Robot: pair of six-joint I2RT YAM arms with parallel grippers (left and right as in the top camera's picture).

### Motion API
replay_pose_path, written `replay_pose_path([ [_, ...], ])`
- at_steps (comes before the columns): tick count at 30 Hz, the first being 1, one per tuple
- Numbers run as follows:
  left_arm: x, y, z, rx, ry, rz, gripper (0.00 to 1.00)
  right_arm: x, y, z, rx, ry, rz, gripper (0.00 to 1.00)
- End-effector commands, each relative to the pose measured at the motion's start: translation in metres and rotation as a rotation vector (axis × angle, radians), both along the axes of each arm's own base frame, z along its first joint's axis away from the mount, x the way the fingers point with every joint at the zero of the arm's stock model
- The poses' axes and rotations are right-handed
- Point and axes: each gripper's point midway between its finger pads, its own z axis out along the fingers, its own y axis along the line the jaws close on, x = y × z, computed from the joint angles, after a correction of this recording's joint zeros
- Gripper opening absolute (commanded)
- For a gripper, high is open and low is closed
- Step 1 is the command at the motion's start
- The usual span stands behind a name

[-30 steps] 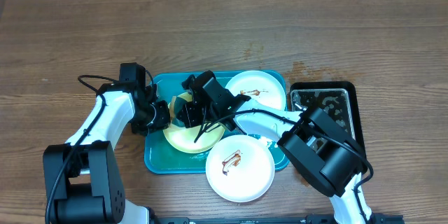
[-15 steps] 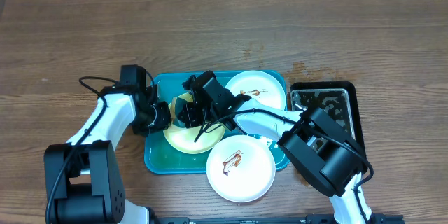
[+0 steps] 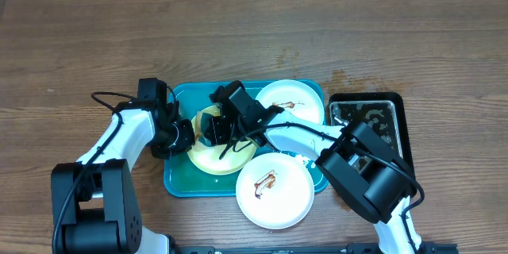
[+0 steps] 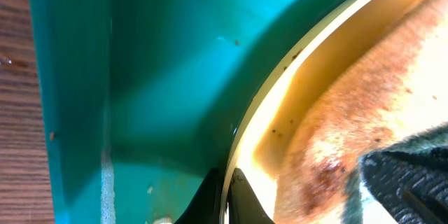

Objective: Clean dirty plates on tray and stack at the side
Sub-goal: 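Scrub the yellow plate with the sponge while the left gripper holds it, then return the sponge to the basin with the right gripper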

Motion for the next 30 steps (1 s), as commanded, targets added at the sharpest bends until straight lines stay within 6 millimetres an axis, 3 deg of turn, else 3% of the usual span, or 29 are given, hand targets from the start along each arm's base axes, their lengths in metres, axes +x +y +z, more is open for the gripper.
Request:
replay_pose_path([
  [1,-0.008,0.009,-0.006,0.061,0.036,0.038,0.04,0.010,-0.039,-0.037,-0.173,0.042,-0.136,0.04],
  [9,-0.008,0.012,-0.007,0.078,0.036,0.059,0.04,0.012,-0.109,-0.058,-0.355,0.183,-0.232,0.04],
  [17,-0.008,0.013,-0.007,0.083,0.036,0.058,0.04,-0.004,-0.140,-0.062,-0.478,0.222,-0.174,0.04],
  [23,-0.008,0.013,-0.007,0.083,0.036,0.058,0.04,0.002,-0.151,-0.042,-0.519,0.163,-0.198,0.04],
  [30,-0.008,0.013,-0.007,0.082,0.037,0.062,0.04,0.014,-0.142,0.006,-0.436,0.065,-0.197,0.04],
])
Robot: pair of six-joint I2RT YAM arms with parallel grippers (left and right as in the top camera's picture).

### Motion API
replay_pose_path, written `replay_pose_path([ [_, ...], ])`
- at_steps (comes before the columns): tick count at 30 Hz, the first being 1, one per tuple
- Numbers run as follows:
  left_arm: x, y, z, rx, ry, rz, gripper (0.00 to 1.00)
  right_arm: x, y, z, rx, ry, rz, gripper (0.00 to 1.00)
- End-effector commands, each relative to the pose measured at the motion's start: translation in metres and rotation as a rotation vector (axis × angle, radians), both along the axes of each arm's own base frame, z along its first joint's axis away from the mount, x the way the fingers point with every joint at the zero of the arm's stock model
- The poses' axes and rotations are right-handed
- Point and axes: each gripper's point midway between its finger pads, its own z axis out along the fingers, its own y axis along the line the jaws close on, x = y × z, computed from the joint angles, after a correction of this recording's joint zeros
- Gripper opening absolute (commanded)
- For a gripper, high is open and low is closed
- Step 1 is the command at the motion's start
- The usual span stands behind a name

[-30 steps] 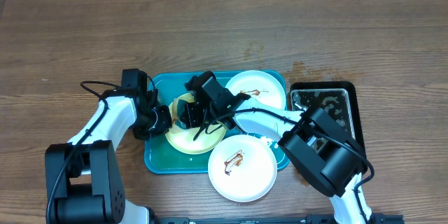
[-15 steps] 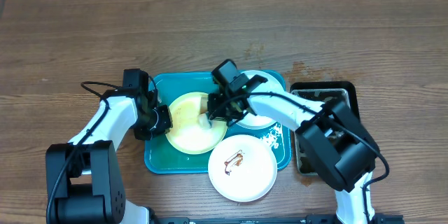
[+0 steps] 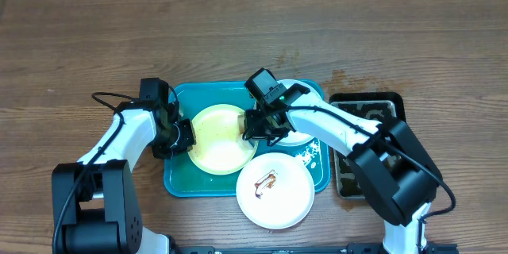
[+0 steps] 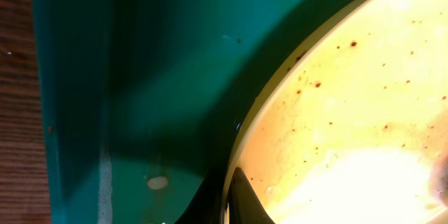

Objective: Clean dirty plates on tray and stack at the side
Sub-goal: 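Return the sponge to the basin with the right gripper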

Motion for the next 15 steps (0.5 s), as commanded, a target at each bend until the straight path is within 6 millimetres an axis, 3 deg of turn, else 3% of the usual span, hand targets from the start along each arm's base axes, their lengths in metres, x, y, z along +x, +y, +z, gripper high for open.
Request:
replay_pose_path([
  [1,-0.007,0.013,-0.007,0.074,0.031,0.035,0.04,0.014,-0.030,0.011,-0.098,-0.101,-0.035,0.04],
  [10,-0.005,0.013,-0.006,0.074,0.024,0.038,0.04,0.018,-0.020,0.084,0.031,-0.244,0.009,0.04],
  [12,-0.003,0.013,-0.004,0.074,0.021,0.039,0.04,0.017,-0.026,0.093,0.025,-0.255,0.001,0.04],
  [15,0.004,0.014,0.007,0.077,0.002,0.039,0.04,0.018,-0.052,0.096,-0.068,-0.268,-0.041,0.04],
])
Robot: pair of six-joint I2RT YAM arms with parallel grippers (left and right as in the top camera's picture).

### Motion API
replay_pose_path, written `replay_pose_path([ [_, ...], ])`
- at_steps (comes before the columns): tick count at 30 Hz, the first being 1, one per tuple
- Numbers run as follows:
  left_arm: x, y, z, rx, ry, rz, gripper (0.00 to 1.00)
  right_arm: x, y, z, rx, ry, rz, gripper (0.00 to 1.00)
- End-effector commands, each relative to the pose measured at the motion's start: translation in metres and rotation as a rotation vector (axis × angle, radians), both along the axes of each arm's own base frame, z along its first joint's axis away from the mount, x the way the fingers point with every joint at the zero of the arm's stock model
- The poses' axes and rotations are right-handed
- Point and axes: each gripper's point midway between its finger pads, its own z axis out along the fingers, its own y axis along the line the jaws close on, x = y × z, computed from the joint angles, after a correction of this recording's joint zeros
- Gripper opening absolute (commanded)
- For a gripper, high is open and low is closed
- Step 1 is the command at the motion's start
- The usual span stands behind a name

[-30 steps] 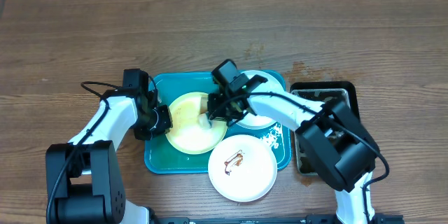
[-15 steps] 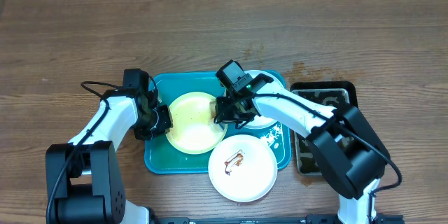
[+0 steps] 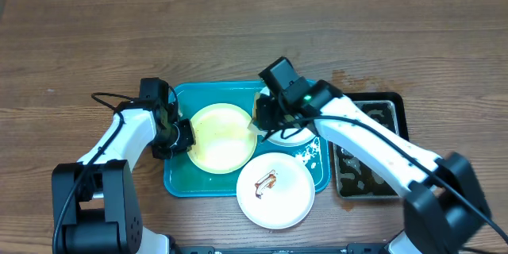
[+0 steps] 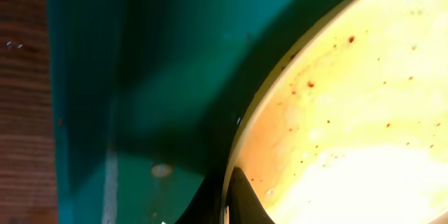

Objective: Clean dirty plates on tray and stack at the side
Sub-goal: 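Return the sponge to the basin with the right gripper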

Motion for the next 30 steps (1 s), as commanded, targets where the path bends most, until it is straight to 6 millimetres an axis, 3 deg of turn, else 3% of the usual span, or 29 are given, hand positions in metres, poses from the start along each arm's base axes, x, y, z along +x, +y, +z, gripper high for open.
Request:
replay_pose_path([
  [1,0.009,0.013,0.012,0.071,-0.022,0.025,0.04,0.008,-0.035,0.008,-0.105,-0.052,-0.064,0.04],
  [7,0.026,0.022,0.057,0.131,-0.119,0.030,0.04,0.003,-0.117,-0.003,-0.329,0.044,-0.217,0.04],
  [11,0.031,0.027,0.086,0.182,-0.200,0.019,0.04,-0.002,-0.159,-0.007,-0.384,0.133,-0.290,0.04],
  [15,0.025,0.037,0.105,0.310,-0.243,-0.008,0.04,-0.009,-0.189,-0.009,-0.427,0.199,-0.284,0.04],
  [23,0.019,0.035,0.133,0.602,-0.314,-0.076,0.04,-0.015,-0.214,-0.019,-0.444,0.252,-0.328,0.04],
  [30,0.020,0.023,0.161,0.831,-0.427,-0.076,0.04,-0.016,-0.215,-0.020,-0.444,0.253,-0.328,0.04],
])
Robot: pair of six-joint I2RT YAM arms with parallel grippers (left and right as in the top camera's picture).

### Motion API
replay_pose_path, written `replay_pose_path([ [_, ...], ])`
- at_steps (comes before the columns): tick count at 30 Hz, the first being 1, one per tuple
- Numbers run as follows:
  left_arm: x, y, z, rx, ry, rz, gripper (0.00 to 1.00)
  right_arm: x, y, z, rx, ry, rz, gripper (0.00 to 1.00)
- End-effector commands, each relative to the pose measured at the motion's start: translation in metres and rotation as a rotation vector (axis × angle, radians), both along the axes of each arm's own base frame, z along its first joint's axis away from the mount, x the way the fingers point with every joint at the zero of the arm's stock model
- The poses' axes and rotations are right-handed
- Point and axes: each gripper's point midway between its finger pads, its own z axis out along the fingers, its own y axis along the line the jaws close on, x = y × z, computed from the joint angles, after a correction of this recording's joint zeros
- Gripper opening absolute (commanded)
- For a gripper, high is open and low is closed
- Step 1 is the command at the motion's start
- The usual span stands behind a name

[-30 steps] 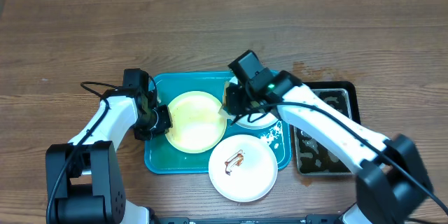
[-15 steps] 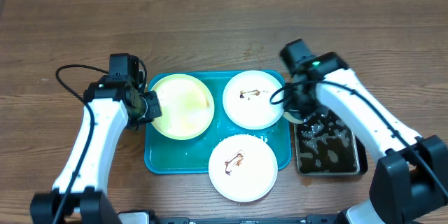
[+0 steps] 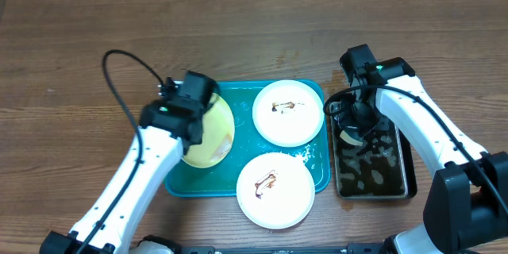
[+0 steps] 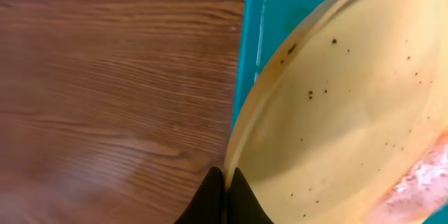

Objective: Clean dirty plates on tray and stack at the side
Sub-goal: 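Return the sponge to the basin with the right gripper, then lift the yellow plate with the left gripper and place it left of the tray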

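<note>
A yellow plate (image 3: 213, 133) is tilted up over the left part of the teal tray (image 3: 246, 159). My left gripper (image 3: 197, 123) is shut on its rim. In the left wrist view the black fingertips (image 4: 225, 185) pinch the rim, and the plate's face (image 4: 336, 112) shows small dark specks. One white plate (image 3: 288, 112) with a sauce stain lies in the tray. A second stained white plate (image 3: 275, 190) overlaps the tray's front edge. My right gripper (image 3: 353, 123) is shut on a sponge (image 3: 348, 136) over the black basin (image 3: 373, 167).
The black basin of dirty water stands right of the tray, with splashes on the wood behind it. Bare wooden table (image 4: 105, 91) lies left of the tray's edge (image 4: 252, 42). The left arm's cable (image 3: 119, 71) loops above the table.
The yellow plate lay flat in the tray with my left gripper on its rim; now it is raised and tilted. My right gripper has gone from over the tray to over the black basin.
At first the sponge in my right gripper lay on the brown-smeared yellow plate while my left gripper held its rim. Then the smear was gone and the sponge was at the plate's right edge. Then it was off the plate, and now it is over the basin with the plate lifted.
</note>
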Motion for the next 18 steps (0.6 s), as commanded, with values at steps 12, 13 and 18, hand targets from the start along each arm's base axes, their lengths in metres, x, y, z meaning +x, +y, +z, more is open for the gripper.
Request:
replay_pose_path([
  [12,0.016,-0.027,0.090,0.419,-0.406,-0.093,0.04,0.003,-0.002,0.004,-0.004,-0.025,0.005,0.04],
  [13,0.016,-0.030,0.094,0.436,-0.422,-0.102,0.04,0.003,-0.002,0.004,-0.004,-0.025,0.005,0.04],
  [18,0.014,-0.035,0.107,0.503,-0.476,-0.124,0.04,0.003,-0.002,0.004,-0.005,-0.024,0.005,0.04],
])
